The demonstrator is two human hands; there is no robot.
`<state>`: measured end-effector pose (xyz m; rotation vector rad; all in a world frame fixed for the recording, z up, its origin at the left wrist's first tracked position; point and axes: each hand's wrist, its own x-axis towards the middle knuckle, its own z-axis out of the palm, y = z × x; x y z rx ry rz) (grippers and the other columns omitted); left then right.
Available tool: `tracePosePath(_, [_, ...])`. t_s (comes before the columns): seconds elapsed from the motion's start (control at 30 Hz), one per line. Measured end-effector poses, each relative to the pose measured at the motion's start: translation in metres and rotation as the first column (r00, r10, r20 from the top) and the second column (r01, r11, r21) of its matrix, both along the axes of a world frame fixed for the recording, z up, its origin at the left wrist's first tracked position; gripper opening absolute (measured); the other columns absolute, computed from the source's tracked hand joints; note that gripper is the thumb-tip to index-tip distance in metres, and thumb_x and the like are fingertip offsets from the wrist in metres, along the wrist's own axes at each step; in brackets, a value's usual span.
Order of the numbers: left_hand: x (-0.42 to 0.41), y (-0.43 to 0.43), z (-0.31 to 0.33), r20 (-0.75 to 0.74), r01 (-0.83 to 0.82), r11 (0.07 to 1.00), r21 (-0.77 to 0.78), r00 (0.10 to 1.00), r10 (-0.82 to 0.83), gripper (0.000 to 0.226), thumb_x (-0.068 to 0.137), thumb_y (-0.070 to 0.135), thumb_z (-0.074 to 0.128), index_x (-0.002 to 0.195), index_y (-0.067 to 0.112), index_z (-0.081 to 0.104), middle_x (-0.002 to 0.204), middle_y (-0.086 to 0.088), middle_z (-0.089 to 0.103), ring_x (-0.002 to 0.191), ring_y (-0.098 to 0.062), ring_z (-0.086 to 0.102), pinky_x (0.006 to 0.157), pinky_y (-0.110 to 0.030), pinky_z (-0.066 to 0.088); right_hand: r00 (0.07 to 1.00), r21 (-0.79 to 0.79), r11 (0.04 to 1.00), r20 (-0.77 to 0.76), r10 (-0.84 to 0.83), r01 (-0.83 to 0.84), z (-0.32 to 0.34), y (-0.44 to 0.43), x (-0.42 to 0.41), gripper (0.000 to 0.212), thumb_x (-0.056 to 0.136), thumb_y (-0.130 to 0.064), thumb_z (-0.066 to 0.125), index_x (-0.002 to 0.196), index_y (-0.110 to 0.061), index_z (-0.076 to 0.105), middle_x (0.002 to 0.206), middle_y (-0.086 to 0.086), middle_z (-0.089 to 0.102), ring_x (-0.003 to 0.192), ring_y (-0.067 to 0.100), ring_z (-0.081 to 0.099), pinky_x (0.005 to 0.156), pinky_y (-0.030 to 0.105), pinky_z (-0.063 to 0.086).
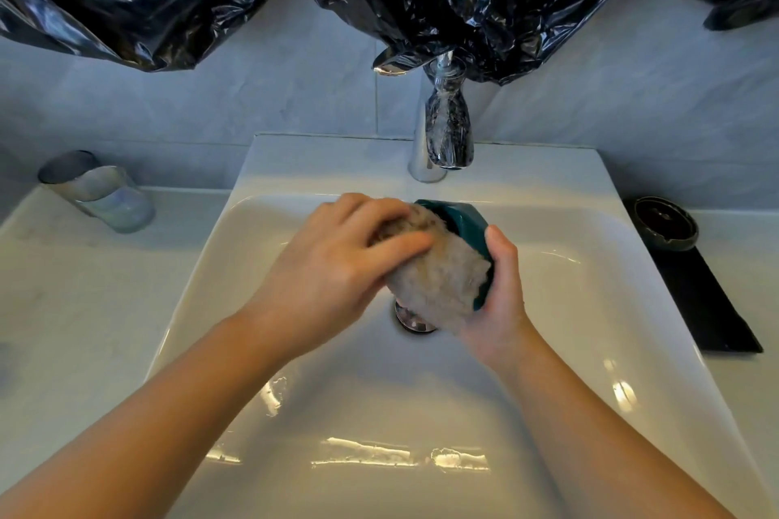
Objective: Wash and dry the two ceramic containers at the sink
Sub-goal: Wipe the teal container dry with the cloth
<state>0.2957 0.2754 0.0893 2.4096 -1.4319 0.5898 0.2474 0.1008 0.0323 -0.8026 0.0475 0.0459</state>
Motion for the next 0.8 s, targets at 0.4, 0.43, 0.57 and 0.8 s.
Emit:
tracePosePath(0.4, [-0.005, -0.019, -0.003, -0.646, 0.141, 0.944, 0.297, 0.758, 0.09, 0.033, 0.087, 0.026, 0.036, 0.105, 0.02, 0.064, 0.103, 0.001, 0.064, 0.083, -0.014, 0.054, 0.07, -0.028, 0.047, 0.999, -0.454, 0.891, 0.043, -0.008, 0.026, -0.008, 0.003, -0.005, 0.086, 0.063, -0.073, 0.07, 0.131, -0.025, 0.048, 0.113, -0.001, 0.066, 0.102, 0.016, 0.064, 0.083, 0.033, 0.055])
tracePosePath(0.43, [-0.006, -0.013, -0.002, -0.705, 0.108, 0.967, 0.232, 0.703, 0.09, 0.034, 0.083, 0.027, 0.035, 0.1, 0.02, 0.064, 0.099, 0.002, 0.064, 0.083, -0.015, 0.056, 0.072, -0.033, 0.049, 0.999, -0.435, 0.9, 0.035, -0.018, 0.032, -0.007, 0.003, -0.004, 0.09, 0.063, -0.073, 0.07, 0.134, -0.023, 0.046, 0.115, 0.001, 0.065, 0.103, 0.017, 0.064, 0.083, 0.033, 0.055])
tracePosePath(0.57, [-0.002, 0.015, 0.004, -0.87, -0.218, 0.972, -0.088, 0.492, 0.032, 0.026, 0.076, 0.026, 0.038, 0.071, 0.018, 0.061, 0.069, 0.002, 0.063, 0.067, -0.015, 0.055, 0.066, -0.033, 0.046, 0.993, -0.216, 0.972, -0.051, -0.106, 0.093, -0.003, -0.003, -0.001, 0.092, 0.069, -0.066, 0.07, 0.138, -0.01, 0.047, 0.123, 0.017, 0.06, 0.11, 0.029, 0.061, 0.083, 0.041, 0.055])
tracePosePath(0.8, [-0.004, 0.012, -0.015, -0.947, -0.705, 0.707, -0.051, -0.191, -0.258, 0.064, 0.087, 0.066, 0.032, 0.096, 0.017, 0.072, 0.092, -0.008, 0.076, 0.089, -0.024, 0.07, 0.083, -0.037, 0.05, 0.956, 0.117, 0.96, -0.181, -0.231, 0.254, 0.005, -0.006, 0.002, 0.064, 0.078, -0.059, 0.049, 0.122, -0.015, 0.067, 0.139, 0.025, 0.055, 0.132, 0.047, 0.046, 0.114, 0.064, 0.028])
